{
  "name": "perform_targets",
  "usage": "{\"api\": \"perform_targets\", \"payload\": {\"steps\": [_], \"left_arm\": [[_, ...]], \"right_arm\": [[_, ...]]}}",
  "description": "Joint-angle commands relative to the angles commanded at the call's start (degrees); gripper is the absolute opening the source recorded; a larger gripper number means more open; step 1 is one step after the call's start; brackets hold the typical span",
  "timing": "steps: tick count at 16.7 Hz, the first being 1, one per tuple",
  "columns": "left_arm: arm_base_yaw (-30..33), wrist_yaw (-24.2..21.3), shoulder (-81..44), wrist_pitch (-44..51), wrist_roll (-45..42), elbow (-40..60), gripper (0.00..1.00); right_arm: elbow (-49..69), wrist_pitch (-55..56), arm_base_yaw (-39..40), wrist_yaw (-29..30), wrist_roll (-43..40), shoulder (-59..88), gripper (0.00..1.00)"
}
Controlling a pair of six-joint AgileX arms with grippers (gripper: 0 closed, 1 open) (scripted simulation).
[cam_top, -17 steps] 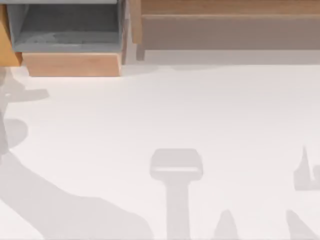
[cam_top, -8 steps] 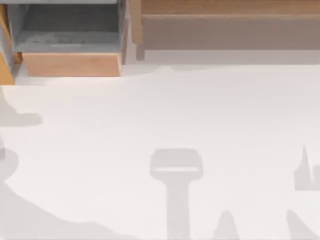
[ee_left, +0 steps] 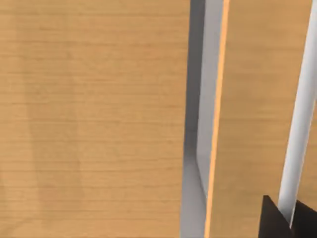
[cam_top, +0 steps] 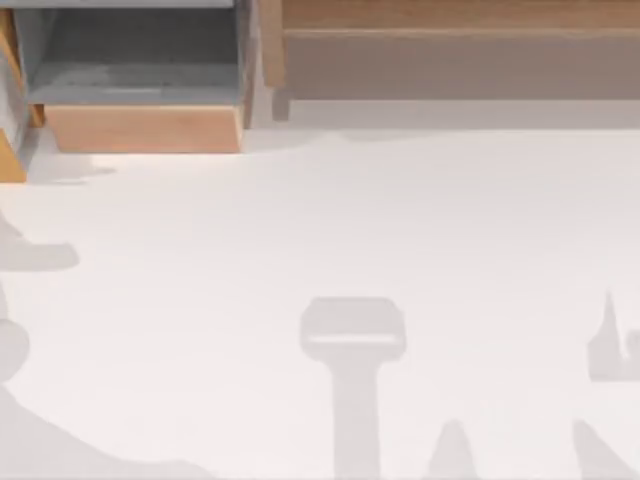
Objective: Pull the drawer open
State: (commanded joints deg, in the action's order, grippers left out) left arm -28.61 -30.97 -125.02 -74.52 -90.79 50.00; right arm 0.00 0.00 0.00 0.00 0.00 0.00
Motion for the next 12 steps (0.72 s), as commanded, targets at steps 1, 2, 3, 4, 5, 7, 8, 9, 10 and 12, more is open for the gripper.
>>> {"api": "perform_targets", "payload": {"steps": [1, 2, 3, 4, 5, 7, 8, 9, 10, 12], "left_arm": [[-0.6, -0.6, 0.6, -0.7, 0.0, -2.4, 0.0], [-1.1, -1.2, 1.2, -1.5, 0.0, -5.0, 0.0], [-1.7, -1.8, 1.9, -2.6, 0.0, -7.2, 0.0], [-2.4, -2.5, 2.7, -3.7, 0.0, -8.8, 0.0], [-3.1, -3.1, 3.4, -4.5, -0.1, -9.7, 0.0], [-3.4, -3.4, 3.7, -4.7, -0.1, -10.1, 0.0], [-3.4, -3.4, 3.7, -4.7, -0.1, -10.1, 0.0], [-3.0, -3.3, 3.5, -4.7, -0.2, -9.8, 0.0], [-3.2, -3.4, 3.7, -4.9, -0.3, -10.0, 0.0], [-4.9, -5.1, 4.8, -6.6, -0.4, -12.1, 0.0]], "right_arm": [[0.0, 0.0, 0.0, 0.0, 0.0, 0.0, 1.0], [0.0, 0.0, 0.0, 0.0, 0.0, 0.0, 1.0], [0.0, 0.0, 0.0, 0.0, 0.0, 0.0, 1.0], [0.0, 0.0, 0.0, 0.0, 0.0, 0.0, 1.0], [0.0, 0.0, 0.0, 0.0, 0.0, 0.0, 1.0], [0.0, 0.0, 0.0, 0.0, 0.0, 0.0, 1.0], [0.0, 0.0, 0.0, 0.0, 0.0, 0.0, 1.0], [0.0, 0.0, 0.0, 0.0, 0.0, 0.0, 1.0], [0.0, 0.0, 0.0, 0.0, 0.0, 0.0, 1.0], [0.0, 0.0, 0.0, 0.0, 0.0, 0.0, 1.0]]}}
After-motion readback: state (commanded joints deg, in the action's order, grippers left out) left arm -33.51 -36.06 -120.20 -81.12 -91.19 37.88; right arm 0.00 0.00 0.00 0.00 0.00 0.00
